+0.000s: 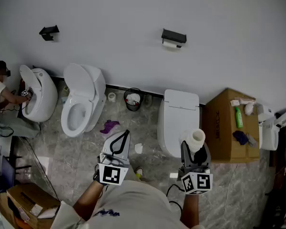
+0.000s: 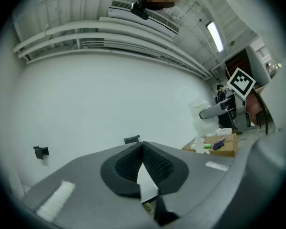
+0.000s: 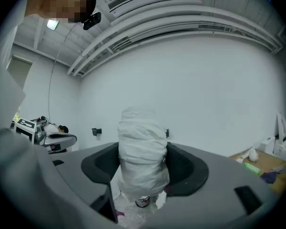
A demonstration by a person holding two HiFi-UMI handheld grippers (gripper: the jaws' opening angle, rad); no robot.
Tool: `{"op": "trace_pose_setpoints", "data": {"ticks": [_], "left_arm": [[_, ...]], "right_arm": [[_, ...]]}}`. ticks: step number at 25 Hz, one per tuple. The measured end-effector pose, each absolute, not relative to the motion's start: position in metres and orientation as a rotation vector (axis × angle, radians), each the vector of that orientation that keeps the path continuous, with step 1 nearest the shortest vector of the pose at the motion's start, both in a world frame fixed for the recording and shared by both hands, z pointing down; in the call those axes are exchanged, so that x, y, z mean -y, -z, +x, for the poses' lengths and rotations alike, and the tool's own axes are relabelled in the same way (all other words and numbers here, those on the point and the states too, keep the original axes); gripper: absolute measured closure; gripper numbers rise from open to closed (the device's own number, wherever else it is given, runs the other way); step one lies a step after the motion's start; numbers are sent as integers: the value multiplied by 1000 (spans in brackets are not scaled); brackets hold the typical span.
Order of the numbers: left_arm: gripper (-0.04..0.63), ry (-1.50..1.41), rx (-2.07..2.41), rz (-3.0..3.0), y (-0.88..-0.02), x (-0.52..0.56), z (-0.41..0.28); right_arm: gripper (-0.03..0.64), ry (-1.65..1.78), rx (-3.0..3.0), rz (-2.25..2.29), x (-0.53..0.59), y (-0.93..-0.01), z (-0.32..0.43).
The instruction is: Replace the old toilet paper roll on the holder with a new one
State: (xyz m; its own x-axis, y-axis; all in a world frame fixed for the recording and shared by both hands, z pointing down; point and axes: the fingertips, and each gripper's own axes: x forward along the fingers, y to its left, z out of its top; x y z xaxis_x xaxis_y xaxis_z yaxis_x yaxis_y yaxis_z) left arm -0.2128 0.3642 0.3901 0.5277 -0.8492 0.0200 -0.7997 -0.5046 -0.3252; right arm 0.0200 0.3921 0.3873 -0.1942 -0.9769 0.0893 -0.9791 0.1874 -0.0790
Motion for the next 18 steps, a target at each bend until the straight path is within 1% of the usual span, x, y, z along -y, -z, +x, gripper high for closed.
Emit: {"op": "trace_pose_setpoints", "data": {"ticks": [5, 10, 18], "left_arm": [[592, 142, -1445, -2528, -396, -385, -200], [592, 95, -1492, -2608, -405, -383, -184], [592, 74, -1393, -2637, -390, -378, -138]], "right_arm": [[322, -203, 2403, 1992, -419, -397, 49], [322, -237, 2350, 2096, -445, -410, 82], [321, -200, 2283, 2121, -459, -408, 110]]}}
